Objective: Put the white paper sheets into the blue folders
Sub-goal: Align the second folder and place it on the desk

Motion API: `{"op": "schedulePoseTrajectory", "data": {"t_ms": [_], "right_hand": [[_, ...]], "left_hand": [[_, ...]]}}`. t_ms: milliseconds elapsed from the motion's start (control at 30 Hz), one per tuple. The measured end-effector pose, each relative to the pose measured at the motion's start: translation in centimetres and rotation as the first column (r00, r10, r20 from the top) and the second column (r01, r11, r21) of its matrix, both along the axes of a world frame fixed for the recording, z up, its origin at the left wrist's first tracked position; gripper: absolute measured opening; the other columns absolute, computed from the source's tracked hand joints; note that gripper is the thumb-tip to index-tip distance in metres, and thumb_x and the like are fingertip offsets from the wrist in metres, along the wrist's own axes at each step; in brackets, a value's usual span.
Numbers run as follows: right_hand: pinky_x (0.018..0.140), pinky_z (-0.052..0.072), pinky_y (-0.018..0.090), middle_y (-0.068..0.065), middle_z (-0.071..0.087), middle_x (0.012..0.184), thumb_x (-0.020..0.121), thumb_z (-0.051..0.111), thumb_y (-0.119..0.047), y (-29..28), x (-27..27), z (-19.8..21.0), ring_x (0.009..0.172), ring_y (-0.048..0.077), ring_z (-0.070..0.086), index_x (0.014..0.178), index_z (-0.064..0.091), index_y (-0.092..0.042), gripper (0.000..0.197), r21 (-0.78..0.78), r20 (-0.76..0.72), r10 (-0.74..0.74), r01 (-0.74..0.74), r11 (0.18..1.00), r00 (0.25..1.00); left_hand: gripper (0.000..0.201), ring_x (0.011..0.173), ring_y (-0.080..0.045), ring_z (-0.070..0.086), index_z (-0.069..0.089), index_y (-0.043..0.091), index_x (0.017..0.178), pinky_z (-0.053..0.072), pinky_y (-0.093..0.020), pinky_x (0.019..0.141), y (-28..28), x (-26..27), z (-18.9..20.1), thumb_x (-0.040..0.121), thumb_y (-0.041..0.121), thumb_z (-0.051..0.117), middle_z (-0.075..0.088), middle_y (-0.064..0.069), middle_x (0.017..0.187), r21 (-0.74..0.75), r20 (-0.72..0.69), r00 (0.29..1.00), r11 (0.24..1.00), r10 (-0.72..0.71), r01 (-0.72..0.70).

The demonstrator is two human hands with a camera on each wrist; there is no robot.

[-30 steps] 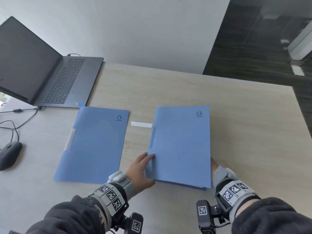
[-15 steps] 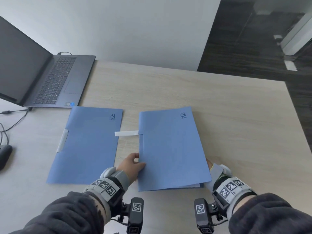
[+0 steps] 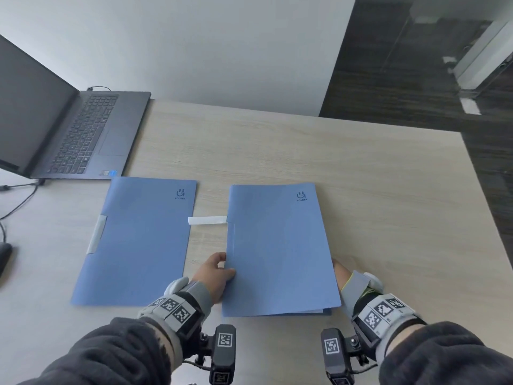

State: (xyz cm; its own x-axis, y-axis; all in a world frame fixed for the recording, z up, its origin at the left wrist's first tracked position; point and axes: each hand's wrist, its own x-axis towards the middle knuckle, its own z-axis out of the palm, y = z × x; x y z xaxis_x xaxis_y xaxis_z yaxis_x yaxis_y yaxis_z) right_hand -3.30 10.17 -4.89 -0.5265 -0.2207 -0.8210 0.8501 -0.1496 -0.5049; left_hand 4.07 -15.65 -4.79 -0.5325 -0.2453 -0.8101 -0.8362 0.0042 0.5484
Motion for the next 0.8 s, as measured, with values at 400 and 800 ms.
{"op": "schedulePoseTrajectory", "data": {"t_ms": [400, 800], "right_hand": [[0.047, 0.042, 0.02, 0.003, 0.063, 0.056, 0.098, 0.047, -0.011, 0.5, 0.6, 1.1, 0.052, 0.017, 0.055, 0.069, 0.06, -0.006, 0.032, 0.328, -0.153, 0.354, -0.29, 0.899, 0.923], [0.077, 0.049, 0.031, 0.001, 0.069, 0.106, 0.091, 0.061, -0.03, 1.3, 0.5, 0.6, 0.089, 0.011, 0.064, 0.106, 0.063, -0.02, 0.019, 0.512, -0.384, 0.166, 0.06, 0.857, 0.908]], "left_hand": [[0.045, 0.083, -0.028, 0.077, 0.054, 0.033, 0.12, 0.06, -0.051, 0.084, -0.5, 0.5, -0.3, 0.079, 0.024, 0.071, 0.08, -0.005, 0.091, -0.009, -0.085, 0.996, 0.999, -0.038, 0.037], [0.038, 0.082, -0.038, 0.074, 0.06, 0.033, 0.111, 0.059, -0.057, 0.081, -1.2, 0.5, -0.5, 0.087, 0.004, 0.065, 0.078, -0.014, 0.093, 0.049, -0.157, 0.981, 0.993, 0.111, -0.104]]}}
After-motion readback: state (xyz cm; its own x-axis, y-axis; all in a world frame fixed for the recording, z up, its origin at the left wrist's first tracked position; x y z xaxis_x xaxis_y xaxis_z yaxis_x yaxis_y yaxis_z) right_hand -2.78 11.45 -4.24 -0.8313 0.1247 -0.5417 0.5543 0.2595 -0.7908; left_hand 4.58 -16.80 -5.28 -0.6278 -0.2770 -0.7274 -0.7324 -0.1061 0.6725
